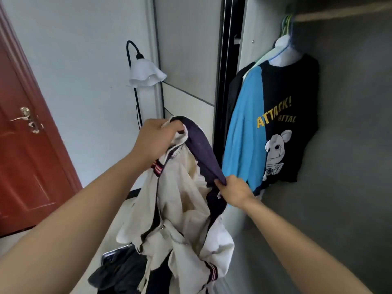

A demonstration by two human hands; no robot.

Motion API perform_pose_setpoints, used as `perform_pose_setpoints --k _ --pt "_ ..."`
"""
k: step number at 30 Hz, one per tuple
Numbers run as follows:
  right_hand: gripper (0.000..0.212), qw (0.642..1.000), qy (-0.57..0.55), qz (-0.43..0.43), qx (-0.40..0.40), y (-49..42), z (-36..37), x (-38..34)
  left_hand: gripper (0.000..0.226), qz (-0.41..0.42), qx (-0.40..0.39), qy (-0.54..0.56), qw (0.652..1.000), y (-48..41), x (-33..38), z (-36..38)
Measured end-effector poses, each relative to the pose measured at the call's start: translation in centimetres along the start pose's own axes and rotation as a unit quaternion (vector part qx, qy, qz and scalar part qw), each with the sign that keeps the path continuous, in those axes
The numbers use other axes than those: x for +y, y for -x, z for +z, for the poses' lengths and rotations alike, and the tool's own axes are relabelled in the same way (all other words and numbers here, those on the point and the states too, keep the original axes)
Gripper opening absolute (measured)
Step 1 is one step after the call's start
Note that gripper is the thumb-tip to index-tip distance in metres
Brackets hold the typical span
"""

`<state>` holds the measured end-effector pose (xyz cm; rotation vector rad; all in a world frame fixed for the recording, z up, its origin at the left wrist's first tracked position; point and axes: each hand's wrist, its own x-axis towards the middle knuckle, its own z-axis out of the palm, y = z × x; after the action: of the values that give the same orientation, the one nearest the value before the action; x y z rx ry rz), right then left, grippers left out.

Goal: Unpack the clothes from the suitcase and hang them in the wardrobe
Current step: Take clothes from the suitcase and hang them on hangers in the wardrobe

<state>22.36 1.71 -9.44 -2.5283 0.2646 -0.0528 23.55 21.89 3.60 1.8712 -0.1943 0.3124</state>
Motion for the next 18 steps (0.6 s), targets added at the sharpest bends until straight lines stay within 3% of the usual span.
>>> perform_pose_setpoints --k 2,4,5,7,9,11,13,15,16,18 --pt "0.028 0.980 -0.189 0.067 0.016 -0.5 -2.7 -0.6 0.036 -0.001 -0.005 -0.063 0.998 -0.2 -0.8 -1.5" --pt "0.017 0.903 -0.413 0.117 0.029 -0.8 -5.8 -2.2 0.034 -0.013 -0.063 -0.153 0.986 0.1 -2.1 -2.4" --pt "0.014 0.880 -0.461 0.112 0.035 -1.0 -7.4 -3.2 0.028 -0.015 -0.095 -0.181 0.979 0.3 -2.7 -2.6" --pt "0.010 0.879 -0.470 0.072 0.040 -1.1 -9.9 -5.4 0.016 -0.008 -0.143 -0.206 0.968 1.2 -3.5 -2.6" --pt "0.003 0.894 -0.444 0.039 0.045 -0.9 -11.7 -7.9 0.031 0.002 -0.179 -0.227 0.957 1.9 -4.6 -1.8" --pt "0.010 0.916 -0.398 0.020 0.047 -0.6 -12.5 -10.0 0.031 -0.002 -0.223 -0.209 0.952 3.0 -5.4 -0.6" --pt "0.012 0.934 -0.353 0.010 0.062 -0.8 -12.6 -11.2 0.014 -0.057 -0.270 -0.087 0.957 4.1 -6.2 0.6" --pt "0.013 0.942 -0.324 0.005 0.082 -1.1 -12.6 -11.4 0.034 -0.146 -0.309 0.057 0.938 4.8 -6.4 1.9" --pt "0.015 0.947 -0.308 0.007 0.090 -1.1 -12.6 -11.3 0.035 -0.161 -0.318 0.094 0.929 5.0 -6.2 2.7" --pt "0.020 0.954 -0.281 0.001 0.106 -1.0 -13.1 -10.6 0.020 -0.112 -0.289 0.060 0.949 4.7 -5.9 4.7"
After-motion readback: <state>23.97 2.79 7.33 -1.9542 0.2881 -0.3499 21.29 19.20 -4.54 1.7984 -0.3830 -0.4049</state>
